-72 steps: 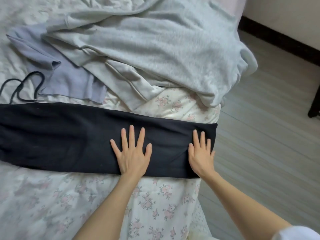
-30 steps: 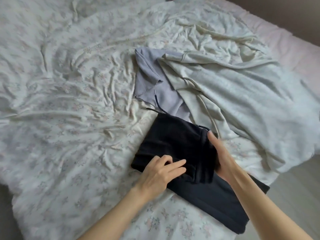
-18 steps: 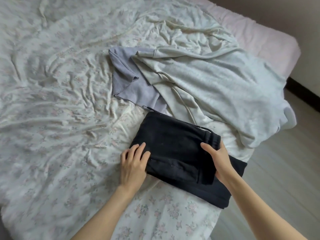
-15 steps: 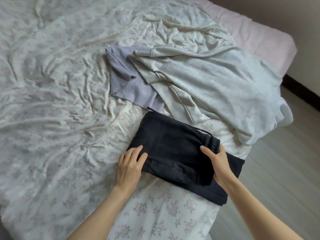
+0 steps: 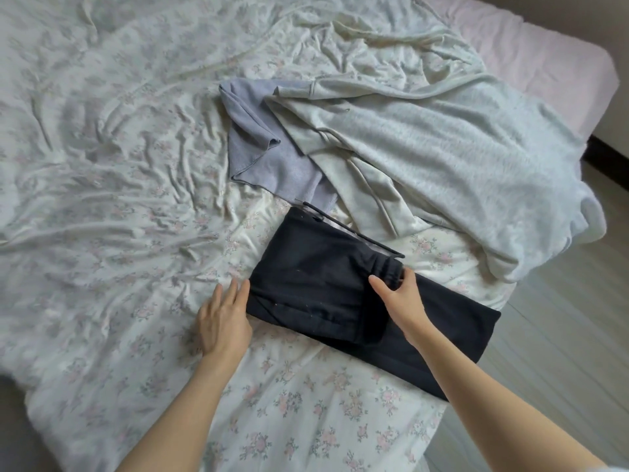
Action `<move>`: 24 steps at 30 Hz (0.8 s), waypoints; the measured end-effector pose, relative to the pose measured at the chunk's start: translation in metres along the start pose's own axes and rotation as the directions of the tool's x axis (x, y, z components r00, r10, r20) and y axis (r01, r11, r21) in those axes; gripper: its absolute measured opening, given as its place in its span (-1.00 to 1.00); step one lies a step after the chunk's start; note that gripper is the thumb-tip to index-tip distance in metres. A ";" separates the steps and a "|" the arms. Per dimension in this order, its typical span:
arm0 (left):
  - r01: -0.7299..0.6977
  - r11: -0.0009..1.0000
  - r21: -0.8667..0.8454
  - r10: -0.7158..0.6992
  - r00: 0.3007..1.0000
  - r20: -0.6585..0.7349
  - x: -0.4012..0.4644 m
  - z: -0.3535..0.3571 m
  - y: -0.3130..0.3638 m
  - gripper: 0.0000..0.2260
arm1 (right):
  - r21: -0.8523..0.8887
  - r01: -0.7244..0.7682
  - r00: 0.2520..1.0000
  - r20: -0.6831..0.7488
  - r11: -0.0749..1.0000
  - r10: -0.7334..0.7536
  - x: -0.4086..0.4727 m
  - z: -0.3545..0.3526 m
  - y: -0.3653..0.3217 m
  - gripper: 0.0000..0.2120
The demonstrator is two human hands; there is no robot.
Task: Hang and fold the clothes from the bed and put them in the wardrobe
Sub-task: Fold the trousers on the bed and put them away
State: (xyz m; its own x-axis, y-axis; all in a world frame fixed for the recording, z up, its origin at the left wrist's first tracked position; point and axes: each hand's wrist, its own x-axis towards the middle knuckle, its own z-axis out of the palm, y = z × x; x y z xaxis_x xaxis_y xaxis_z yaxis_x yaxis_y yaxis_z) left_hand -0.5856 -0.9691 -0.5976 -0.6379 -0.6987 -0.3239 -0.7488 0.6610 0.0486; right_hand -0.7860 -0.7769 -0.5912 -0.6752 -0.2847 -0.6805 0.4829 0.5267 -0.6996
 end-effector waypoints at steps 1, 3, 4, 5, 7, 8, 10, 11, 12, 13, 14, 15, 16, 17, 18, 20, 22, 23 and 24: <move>0.003 1.000 0.000 -0.003 1.000 0.024 -0.001 0.001 0.000 -0.41 | -0.124 0.013 0.997 -0.075 0.992 -0.023 0.000 -0.001 0.000 -0.41; -0.055 0.997 -0.061 0.052 0.998 -0.048 -0.003 0.001 -0.001 -0.45 | -0.351 0.115 0.951 -0.233 0.929 -0.205 -0.004 -0.001 -0.001 -0.39; -0.113 0.990 -0.084 0.104 0.988 -0.111 -0.005 0.003 0.001 -0.48 | -0.469 0.208 0.890 -0.273 0.858 -0.365 -0.006 0.000 -0.002 -0.44; -0.172 0.981 -0.091 0.155 0.973 -0.170 -0.005 0.004 0.005 -0.49 | -0.583 0.312 0.805 -0.256 0.750 -0.535 -0.007 0.002 -0.005 -0.50; -0.284 0.953 -0.106 0.253 0.938 -0.235 -0.004 0.002 0.021 -0.52 | -0.746 0.499 0.625 -0.043 0.441 -0.779 -0.005 0.014 -0.010 -0.56; -0.325 0.939 -0.113 0.293 0.927 -0.237 -0.003 0.002 0.032 -0.55 | -0.775 0.564 0.571 0.115 0.286 -0.813 -0.004 0.023 -0.011 -0.55; -0.333 0.938 -0.099 0.308 0.929 -0.205 0.000 0.008 0.049 -0.59 | -0.769 0.633 0.557 0.376 0.086 -0.741 0.005 0.041 -0.010 -0.53; -0.277 0.957 -0.092 0.259 0.951 -0.172 0.002 0.014 0.053 -0.60 | -0.773 0.633 0.598 0.450 0.046 -0.663 0.011 0.049 -0.012 -0.53; -0.185 0.978 -0.096 0.171 0.976 -0.136 0.003 0.018 0.052 -0.62 | -0.790 0.613 0.651 0.491 0.019 -0.579 0.018 0.055 -0.016 -0.52; -0.073 0.990 -0.122 0.060 0.993 -0.106 0.004 0.022 0.048 -0.63 | -0.810 0.587 0.703 0.509 0.000 -0.496 0.028 0.059 -0.019 -0.52; 0.035 0.988 -0.151 -0.048 0.996 -0.079 0.003 0.024 0.042 -0.60 | -0.829 0.559 0.749 0.518 -0.025 -0.414 0.038 0.060 -0.022 -0.51; 0.114 0.979 -0.169 -0.123 0.991 -0.046 0.000 0.027 0.034 -0.55 | -0.846 0.530 0.786 0.516 -0.058 -0.341 0.049 0.059 -0.025 -0.50; 0.142 0.975 -0.171 -0.150 0.988 -0.035 -0.004 0.028 0.026 -0.52 | -0.869 0.484 0.820 0.491 -0.101 -0.292 0.057 0.056 -0.027 -0.49; 0.134 0.975 -0.176 -0.144 0.988 -0.048 -0.007 0.027 0.019 -0.52 | -0.897 0.427 0.852 0.440 -0.112 -0.285 0.063 0.051 -0.030 -0.48; 0.133 0.972 -0.192 -0.148 0.987 -0.069 -0.009 0.026 0.012 -0.55 | -0.925 0.373 0.873 0.377 -0.077 -0.309 0.067 0.046 -0.033 -0.47; 0.192 0.923 -0.333 -0.216 0.976 -0.036 -0.006 0.017 0.007 -0.62 | -0.946 0.323 0.869 0.284 0.029 -0.405 0.070 0.038 -0.039 -0.48; 0.276 0.822 -0.499 -0.306 0.952 0.022 0.006 0.010 0.006 -0.65 | -0.913 0.400 0.816 0.318 0.075 -0.483 0.065 0.042 -0.042 -0.49; 0.297 0.770 -0.564 -0.319 0.946 0.063 0.014 0.007 0.006 -0.64 | -0.885 0.459 0.776 0.357 0.077 -0.519 0.060 0.047 -0.043 -0.49; 0.304 0.730 -0.612 -0.302 0.947 0.110 0.022 0.006 0.008 -0.61 | -0.860 0.503 0.740 0.382 0.079 -0.554 0.054 0.053 -0.042 -0.50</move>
State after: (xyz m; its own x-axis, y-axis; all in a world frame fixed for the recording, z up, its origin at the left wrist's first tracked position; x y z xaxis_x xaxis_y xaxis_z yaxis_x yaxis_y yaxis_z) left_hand -0.6041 -0.9775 -0.6095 -0.3581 -0.8312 -0.4253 -0.8510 0.1032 0.5149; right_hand -0.8130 -0.8573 -0.6099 -0.5542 -0.8082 -0.1993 -0.7813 0.5877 -0.2104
